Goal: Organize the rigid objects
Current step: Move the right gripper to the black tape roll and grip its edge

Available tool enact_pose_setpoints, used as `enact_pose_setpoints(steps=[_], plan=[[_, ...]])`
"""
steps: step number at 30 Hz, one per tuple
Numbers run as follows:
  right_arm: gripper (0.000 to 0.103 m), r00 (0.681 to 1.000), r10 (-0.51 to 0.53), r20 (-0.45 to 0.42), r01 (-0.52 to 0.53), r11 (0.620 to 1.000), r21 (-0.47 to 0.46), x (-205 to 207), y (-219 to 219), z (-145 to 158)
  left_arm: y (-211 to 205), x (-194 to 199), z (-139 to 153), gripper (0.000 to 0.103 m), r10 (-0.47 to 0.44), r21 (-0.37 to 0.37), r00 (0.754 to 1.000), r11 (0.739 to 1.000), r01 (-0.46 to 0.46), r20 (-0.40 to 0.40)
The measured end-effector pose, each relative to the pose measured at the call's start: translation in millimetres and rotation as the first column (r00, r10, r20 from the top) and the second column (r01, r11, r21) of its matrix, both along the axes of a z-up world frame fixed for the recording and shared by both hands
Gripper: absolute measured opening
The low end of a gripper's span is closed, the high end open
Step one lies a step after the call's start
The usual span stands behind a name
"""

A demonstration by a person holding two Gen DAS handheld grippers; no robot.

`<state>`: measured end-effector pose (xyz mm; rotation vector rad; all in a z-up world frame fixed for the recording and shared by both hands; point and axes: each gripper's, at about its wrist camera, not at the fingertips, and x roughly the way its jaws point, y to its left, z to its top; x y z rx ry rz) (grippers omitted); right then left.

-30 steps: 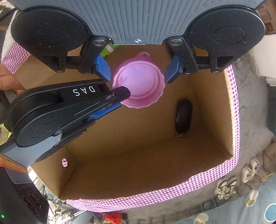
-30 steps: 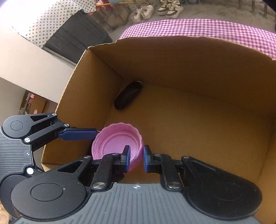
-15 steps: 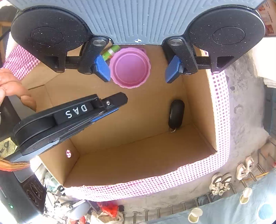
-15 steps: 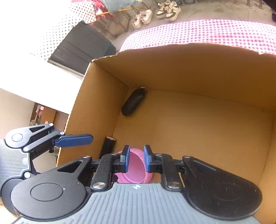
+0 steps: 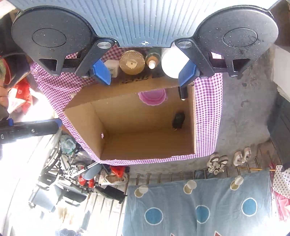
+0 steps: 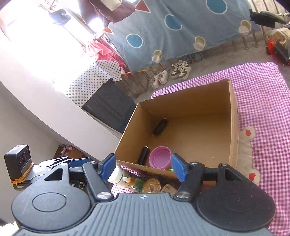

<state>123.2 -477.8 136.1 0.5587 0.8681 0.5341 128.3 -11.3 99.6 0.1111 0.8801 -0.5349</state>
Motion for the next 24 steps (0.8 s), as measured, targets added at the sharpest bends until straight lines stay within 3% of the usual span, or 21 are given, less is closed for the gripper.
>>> enact_pose_setpoints(steps=[6, 10, 12, 16, 20, 24], plan=[[0.070, 0.999, -0.040, 0.020, 0.041, 0.997, -0.064, -64, 36, -45, 6, -36, -62, 0.083, 0.089, 0.067, 0.996, 0.994, -0.088, -0.006], [0.065, 0.999, -0.013, 0.040, 0.021, 0.979, -0.202, -76, 82, -74, 0, -46, -92, 0.082, 0.092, 0.082, 0.995, 0.993, -0.090, -0.029], [0.058, 0.999, 0.023, 0.040, -0.014, 0.973, -0.231, -71, 104, -85, -8, -52, -106, 0.082, 0.084, 0.124, 0.996, 0.989, -0.083, 0.004], [0.048, 0.997, 0.076, -0.013, -0.077, 0.967, -0.242, -55, 134, -103, -16, -60, -125, 0.070, 0.059, 0.182, 0.998, 0.982, -0.059, 0.008], [0.031, 0.991, 0.116, -0.062, -0.128, 0.959, -0.254, -52, 153, -119, -19, -58, -134, 0.063, 0.059, 0.190, 0.998, 0.980, -0.060, 0.010], [0.024, 0.988, 0.130, -0.081, -0.149, 0.938, -0.314, -45, 164, -131, -20, -57, -136, 0.059, 0.049, 0.170, 0.999, 0.984, -0.050, 0.009]])
